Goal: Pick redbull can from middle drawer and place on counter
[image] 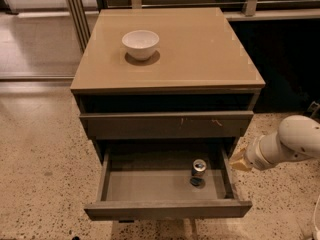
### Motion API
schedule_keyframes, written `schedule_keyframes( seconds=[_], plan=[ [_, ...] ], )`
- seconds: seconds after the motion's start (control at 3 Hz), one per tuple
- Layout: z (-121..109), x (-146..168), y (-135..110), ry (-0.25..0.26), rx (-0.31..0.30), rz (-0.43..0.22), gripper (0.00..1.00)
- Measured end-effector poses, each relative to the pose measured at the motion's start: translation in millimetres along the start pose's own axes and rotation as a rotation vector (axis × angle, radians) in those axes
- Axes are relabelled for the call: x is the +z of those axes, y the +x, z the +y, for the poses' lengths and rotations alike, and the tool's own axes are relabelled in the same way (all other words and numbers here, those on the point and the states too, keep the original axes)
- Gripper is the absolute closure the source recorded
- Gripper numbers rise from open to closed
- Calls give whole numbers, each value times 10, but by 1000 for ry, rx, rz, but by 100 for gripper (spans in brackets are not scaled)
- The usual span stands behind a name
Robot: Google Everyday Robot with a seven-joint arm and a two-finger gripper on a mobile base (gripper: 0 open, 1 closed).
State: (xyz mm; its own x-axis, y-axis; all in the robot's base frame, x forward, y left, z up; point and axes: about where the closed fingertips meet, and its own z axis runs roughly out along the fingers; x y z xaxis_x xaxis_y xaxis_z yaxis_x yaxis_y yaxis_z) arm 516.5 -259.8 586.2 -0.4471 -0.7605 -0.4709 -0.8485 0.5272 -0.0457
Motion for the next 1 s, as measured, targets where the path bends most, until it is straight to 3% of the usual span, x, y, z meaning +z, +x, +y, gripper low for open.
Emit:
schedule_keyframes(
  seconds=[0.33, 0.67, 1.0],
  plan=[
    [86, 236, 115, -43, 19, 4, 100],
    [99, 255, 127, -45, 13, 3, 100],
    [135, 399, 178, -59, 1, -36, 81]
  ],
)
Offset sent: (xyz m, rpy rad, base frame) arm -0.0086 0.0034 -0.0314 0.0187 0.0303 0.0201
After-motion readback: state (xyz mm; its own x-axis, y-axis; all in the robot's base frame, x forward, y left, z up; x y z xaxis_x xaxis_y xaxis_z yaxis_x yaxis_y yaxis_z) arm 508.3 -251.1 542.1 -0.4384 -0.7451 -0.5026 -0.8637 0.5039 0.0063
